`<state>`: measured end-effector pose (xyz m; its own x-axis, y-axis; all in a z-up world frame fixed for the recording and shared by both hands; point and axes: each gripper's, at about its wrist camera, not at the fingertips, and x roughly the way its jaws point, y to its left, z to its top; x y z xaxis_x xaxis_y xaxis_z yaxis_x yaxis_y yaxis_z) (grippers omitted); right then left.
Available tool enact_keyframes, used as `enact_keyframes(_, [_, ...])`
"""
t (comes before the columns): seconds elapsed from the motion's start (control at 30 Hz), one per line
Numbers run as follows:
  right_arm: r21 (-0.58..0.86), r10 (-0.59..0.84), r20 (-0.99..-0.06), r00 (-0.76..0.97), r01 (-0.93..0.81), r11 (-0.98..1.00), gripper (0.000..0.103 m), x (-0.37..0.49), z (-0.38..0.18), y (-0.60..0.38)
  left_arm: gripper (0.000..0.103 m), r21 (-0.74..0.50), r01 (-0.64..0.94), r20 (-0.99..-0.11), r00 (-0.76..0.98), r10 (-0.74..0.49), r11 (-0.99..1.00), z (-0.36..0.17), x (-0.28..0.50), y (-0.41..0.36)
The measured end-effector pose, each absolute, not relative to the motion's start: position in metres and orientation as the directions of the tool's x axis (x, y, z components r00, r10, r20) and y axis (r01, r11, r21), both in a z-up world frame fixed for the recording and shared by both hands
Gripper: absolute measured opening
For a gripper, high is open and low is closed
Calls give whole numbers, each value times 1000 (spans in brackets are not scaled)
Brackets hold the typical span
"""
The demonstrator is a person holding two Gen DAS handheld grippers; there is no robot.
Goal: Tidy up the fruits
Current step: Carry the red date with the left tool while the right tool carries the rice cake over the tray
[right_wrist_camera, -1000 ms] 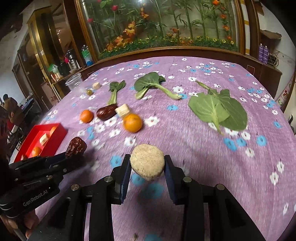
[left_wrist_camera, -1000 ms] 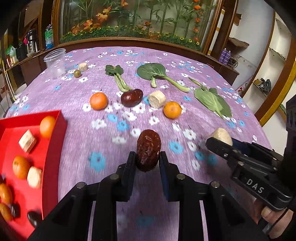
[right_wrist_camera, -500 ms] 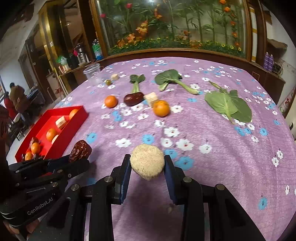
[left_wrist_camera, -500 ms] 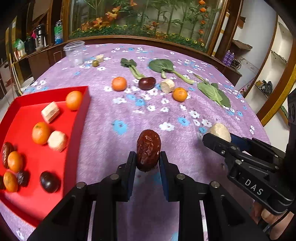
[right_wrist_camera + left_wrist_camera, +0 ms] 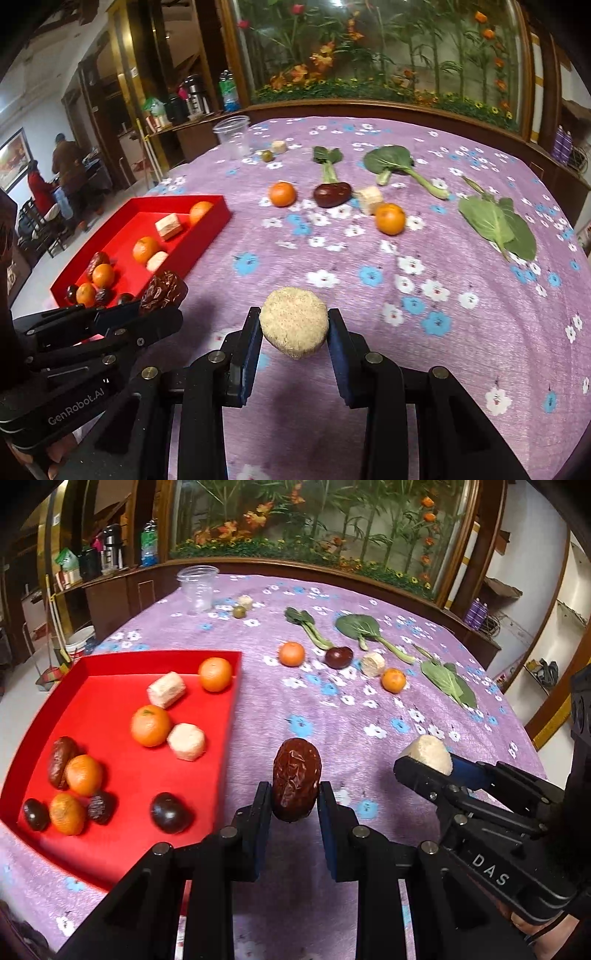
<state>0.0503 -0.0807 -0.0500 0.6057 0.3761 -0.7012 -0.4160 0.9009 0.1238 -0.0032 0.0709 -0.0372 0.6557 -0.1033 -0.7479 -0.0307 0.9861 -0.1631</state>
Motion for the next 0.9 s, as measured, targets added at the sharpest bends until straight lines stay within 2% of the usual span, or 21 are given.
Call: enact_keyframes(0.9, [142, 538, -674, 506, -626, 767, 39, 48, -37, 49, 24, -153, -418, -779, 608, 151, 895, -35, -13, 207])
